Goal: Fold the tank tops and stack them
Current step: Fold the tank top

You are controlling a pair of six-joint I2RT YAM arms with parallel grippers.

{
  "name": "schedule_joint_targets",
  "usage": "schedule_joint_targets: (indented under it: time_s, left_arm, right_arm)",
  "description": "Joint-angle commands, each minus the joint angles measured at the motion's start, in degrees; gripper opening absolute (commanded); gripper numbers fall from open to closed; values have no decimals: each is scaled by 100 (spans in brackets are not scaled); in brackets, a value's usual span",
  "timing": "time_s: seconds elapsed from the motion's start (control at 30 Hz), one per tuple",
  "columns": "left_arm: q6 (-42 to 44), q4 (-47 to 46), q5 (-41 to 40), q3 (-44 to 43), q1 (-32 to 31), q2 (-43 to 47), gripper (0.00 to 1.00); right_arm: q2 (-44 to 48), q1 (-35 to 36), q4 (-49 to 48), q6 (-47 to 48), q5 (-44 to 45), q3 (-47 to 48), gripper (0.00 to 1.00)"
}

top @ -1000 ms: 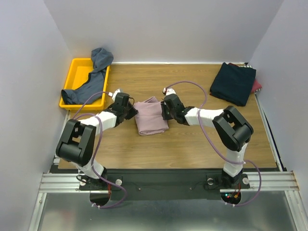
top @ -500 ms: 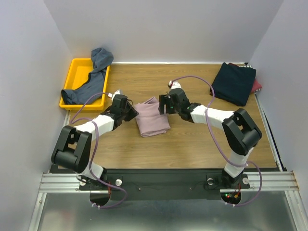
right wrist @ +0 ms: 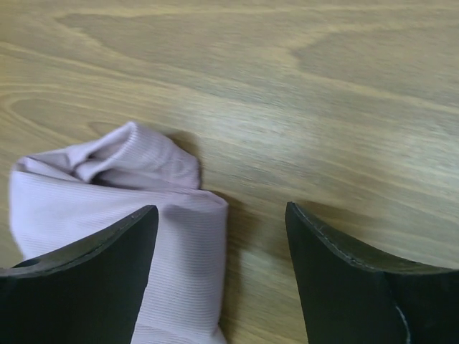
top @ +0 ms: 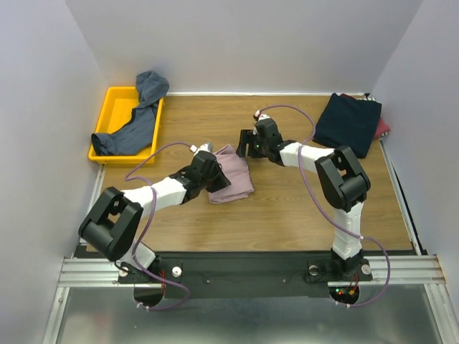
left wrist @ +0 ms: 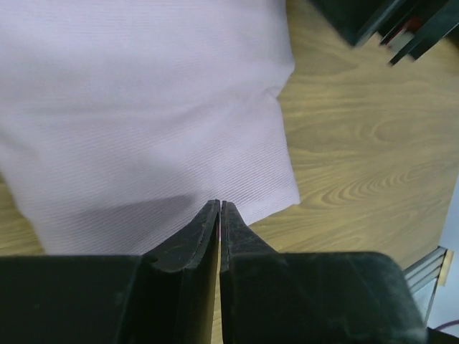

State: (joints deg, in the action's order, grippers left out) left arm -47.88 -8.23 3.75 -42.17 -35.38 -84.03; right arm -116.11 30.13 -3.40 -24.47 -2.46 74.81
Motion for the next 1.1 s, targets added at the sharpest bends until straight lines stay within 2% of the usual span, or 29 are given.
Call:
schedule_joint_targets:
  time_s: [0.0,0.27,0.33,0.37,0.5,0.6,0.83,1.07]
  left_arm:
    - [-178,-293,-49,104,-84,-254,16]
    - [-310,-469,-155,350,-84,-553,13]
    - [-310,-504,-138,376,-84,-615,13]
    - [-319,-513,-146,376,-84,-658,13]
    - [-327,-566,-76,447,-84,-738,13]
    - [-345,-636,-15,526,-84,-790,13]
    - [-345,-689,12,596,-84,-799,13]
    - [-319,-768,152,587,-84,-905,13]
  right_arm:
    - [-183,46,-143,-155,-378,315,74]
    - [-350,46,-398,-357,-817,316,61]
    - [-324,46,-433,-374,-835,272,52]
    - [-307,54,-486,-374,-826,245,42]
    - [-52,54,-731,-331,-923,96,22]
    - [298,54,-1152,-278,-1063,-106,15]
    - [801,63,-2059,-15,-1283,-555,13]
    - [90,63,-1893,47,-932,-98,13]
